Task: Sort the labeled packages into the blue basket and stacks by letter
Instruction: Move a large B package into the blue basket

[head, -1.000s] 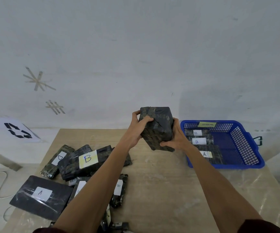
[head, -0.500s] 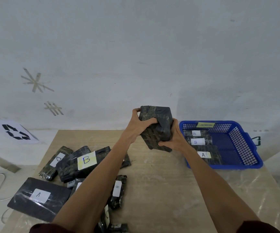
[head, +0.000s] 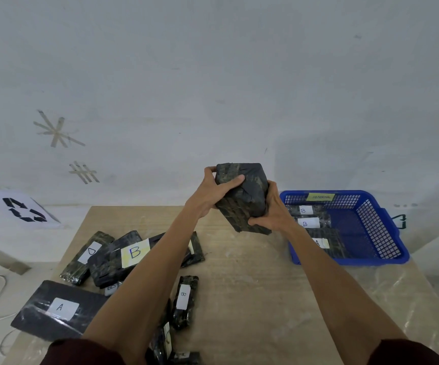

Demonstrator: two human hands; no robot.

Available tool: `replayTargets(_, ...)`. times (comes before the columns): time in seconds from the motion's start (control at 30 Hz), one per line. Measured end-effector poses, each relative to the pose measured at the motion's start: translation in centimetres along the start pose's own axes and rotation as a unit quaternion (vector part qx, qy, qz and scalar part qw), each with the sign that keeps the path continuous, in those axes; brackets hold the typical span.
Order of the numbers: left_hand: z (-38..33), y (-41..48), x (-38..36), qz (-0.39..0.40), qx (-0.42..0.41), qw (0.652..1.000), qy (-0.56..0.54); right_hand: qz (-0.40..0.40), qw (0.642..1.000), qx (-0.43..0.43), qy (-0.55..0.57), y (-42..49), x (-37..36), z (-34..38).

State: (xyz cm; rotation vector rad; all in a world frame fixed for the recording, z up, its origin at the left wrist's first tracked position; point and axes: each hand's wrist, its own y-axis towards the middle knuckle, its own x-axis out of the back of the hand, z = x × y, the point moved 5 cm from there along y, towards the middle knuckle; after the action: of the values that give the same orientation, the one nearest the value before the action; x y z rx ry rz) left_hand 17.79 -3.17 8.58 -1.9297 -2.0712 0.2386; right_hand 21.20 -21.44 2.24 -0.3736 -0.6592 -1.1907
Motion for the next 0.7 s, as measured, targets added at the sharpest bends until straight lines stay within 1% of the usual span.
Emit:
replayTargets(0.17, -0.8, -0.3, 0.1, -0.018, -0.021, 0.998, 0.064, 0.001, 1.0, -0.015, -0.006, -0.1, -0.2, 0.1)
replayTargets(0.37, -0.7, -0.6, 0.0, -0.033, -0.038, 0.995, 0.089, 0.017, 0.999, -0.032, -0.008, -0.1, -0.2, 0.3)
replayTargets(0.43, -0.5, -0.5, 0.1, -0.029, -0.034, 0.995, 0.086, 0.017, 0.999, -0.035, -0.01, -0.3, -0.3, 0.2)
replayTargets(0.57, -0.2, -0.4, 0.7, -0.019, -0.01, 0.999, 0.037, 0.021, 0.999, -0.028, -0.017, -0.1, -0.2, 0.4)
replayTargets(0.7, 0.2, -0.4, 0.8, -0.018, 0.001, 0.999, 0.037, 0.027, 0.999, -0.025, -0.028, 0.1, 0.1, 0.5)
